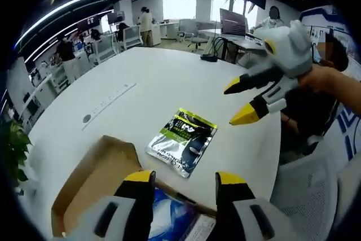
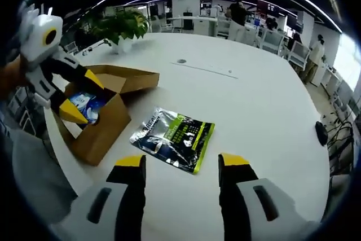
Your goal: Operate the shoe box by opening the lid, removing the specified soft item, and placing it in the target area until the item is outside and the box remains undamaged.
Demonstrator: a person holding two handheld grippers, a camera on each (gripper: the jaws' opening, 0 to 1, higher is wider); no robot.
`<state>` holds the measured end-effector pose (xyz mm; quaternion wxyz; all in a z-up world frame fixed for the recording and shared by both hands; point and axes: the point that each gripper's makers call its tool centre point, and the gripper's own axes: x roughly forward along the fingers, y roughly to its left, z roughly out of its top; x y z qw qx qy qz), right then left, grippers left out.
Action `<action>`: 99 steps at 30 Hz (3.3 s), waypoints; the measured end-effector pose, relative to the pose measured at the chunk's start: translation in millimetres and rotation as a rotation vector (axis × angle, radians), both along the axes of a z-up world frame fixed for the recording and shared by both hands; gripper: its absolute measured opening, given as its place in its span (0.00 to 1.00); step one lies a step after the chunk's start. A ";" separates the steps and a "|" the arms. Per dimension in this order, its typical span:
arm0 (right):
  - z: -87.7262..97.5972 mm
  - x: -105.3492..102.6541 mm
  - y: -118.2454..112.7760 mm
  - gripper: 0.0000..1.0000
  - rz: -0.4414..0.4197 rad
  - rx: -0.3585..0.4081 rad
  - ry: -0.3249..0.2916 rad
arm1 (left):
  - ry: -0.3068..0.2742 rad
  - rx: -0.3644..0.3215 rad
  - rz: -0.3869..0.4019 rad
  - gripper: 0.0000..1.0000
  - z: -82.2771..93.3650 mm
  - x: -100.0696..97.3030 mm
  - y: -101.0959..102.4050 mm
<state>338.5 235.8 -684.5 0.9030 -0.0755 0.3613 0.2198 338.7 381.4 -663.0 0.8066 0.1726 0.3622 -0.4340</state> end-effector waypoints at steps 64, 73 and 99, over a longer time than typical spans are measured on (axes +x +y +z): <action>24.6 -10.7 186.0 0.44 0.370 0.091 -0.031 | -0.051 -0.033 0.406 0.48 1.8 -31.5 219.0; 6.9 -11.8 213.5 0.38 0.430 0.079 0.019 | -0.053 -0.043 0.483 0.44 -3.0 -40.5 247.8; -27.7 -7.9 278.1 0.22 0.465 0.132 0.117 | -0.025 0.010 0.657 0.20 -32.6 -60.3 303.8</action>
